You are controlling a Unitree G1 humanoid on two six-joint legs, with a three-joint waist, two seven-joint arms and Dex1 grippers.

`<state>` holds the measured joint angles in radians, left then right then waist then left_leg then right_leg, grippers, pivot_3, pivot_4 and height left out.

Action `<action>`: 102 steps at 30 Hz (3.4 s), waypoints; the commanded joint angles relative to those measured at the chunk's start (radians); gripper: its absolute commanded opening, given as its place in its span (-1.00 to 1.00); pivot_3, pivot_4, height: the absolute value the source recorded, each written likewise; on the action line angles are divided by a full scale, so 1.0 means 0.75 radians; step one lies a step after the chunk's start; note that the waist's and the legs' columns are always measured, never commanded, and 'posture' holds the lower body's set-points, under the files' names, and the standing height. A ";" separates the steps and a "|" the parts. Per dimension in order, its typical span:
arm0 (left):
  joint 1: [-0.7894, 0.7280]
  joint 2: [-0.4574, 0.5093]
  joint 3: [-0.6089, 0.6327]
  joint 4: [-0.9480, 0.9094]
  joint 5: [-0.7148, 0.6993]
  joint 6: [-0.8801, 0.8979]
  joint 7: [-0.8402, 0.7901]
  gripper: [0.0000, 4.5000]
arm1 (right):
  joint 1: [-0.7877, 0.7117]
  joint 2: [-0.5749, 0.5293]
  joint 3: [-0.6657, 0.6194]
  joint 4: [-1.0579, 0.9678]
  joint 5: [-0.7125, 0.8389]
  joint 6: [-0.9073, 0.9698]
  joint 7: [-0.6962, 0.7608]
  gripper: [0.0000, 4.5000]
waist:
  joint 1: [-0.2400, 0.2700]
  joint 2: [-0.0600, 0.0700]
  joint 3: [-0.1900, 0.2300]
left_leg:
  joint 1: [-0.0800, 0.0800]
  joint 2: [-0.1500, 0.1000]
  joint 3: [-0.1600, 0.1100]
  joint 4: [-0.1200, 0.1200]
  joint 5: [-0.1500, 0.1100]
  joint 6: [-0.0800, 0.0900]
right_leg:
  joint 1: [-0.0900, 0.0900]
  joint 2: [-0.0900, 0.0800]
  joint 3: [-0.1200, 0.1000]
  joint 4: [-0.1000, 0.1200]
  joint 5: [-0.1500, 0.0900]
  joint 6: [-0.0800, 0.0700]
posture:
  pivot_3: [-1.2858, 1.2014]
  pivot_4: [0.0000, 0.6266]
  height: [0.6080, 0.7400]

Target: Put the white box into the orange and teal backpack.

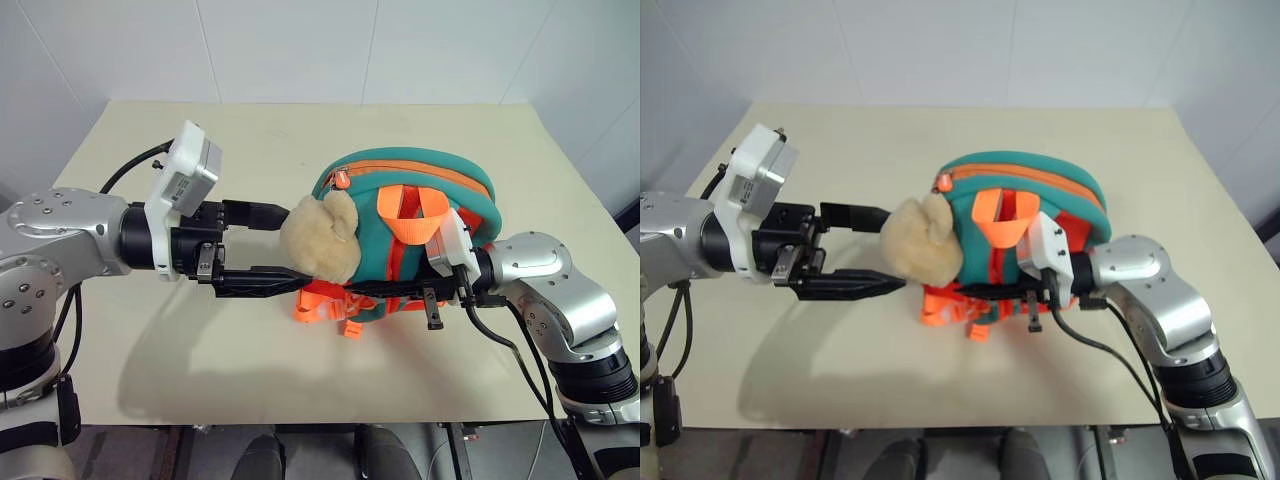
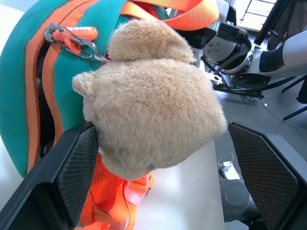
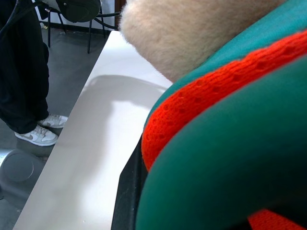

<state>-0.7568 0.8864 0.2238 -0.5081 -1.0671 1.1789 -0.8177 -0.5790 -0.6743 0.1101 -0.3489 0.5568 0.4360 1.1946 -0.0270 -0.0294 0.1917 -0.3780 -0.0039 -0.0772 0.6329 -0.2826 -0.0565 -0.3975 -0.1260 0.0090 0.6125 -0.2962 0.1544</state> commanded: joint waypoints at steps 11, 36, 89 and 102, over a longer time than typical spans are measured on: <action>-0.053 -0.145 -0.105 -0.100 -0.093 0.002 0.237 0.86 | -0.046 0.025 0.007 0.008 -0.023 -0.039 0.006 -0.77 | 0.002 0.000 0.000 | 0.000 0.000 0.000 0.000 0.000 0.000 | 0.001 0.000 0.000 0.000 0.000 0.000 | 0.03 -0.52 1.00; -0.131 0.157 -0.073 0.072 -0.019 -0.084 -0.034 -0.86 | -0.028 0.029 0.004 0.016 -0.055 -0.053 0.010 -0.77 | 0.000 0.000 0.000 | 0.001 0.000 0.001 -0.002 0.000 -0.001 | 0.001 0.000 0.000 -0.002 0.000 0.000 | 0.03 -0.52 1.00; -0.334 0.050 -0.794 1.166 1.251 -1.024 -1.001 -0.86 | -0.020 0.024 0.008 0.029 -0.069 -0.029 -0.031 -0.77 | 0.000 0.001 0.000 | 0.001 0.001 0.003 -0.001 -0.002 0.002 | 0.000 0.001 0.000 0.000 0.000 0.000 | 0.03 -0.52 1.00; -0.293 -0.116 -0.771 1.193 1.267 -1.068 -0.903 -0.86 | -0.021 0.014 0.010 0.021 -0.100 0.011 -0.082 -0.77 | 0.000 0.001 0.000 | 0.001 0.001 0.003 0.000 -0.002 0.002 | 0.000 0.001 0.000 0.001 0.000 0.000 | 0.03 -0.52 1.00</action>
<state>-0.9775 0.7994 -0.3833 0.3999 -0.1141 0.3698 -1.4983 -0.5819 -0.6548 0.1305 -0.3079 0.4828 0.4421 1.1407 -0.0272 -0.0290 0.1920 -0.3770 -0.0034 -0.0749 0.6331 -0.2838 -0.0547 -0.3971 -0.1253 0.0093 0.6133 -0.2962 0.1545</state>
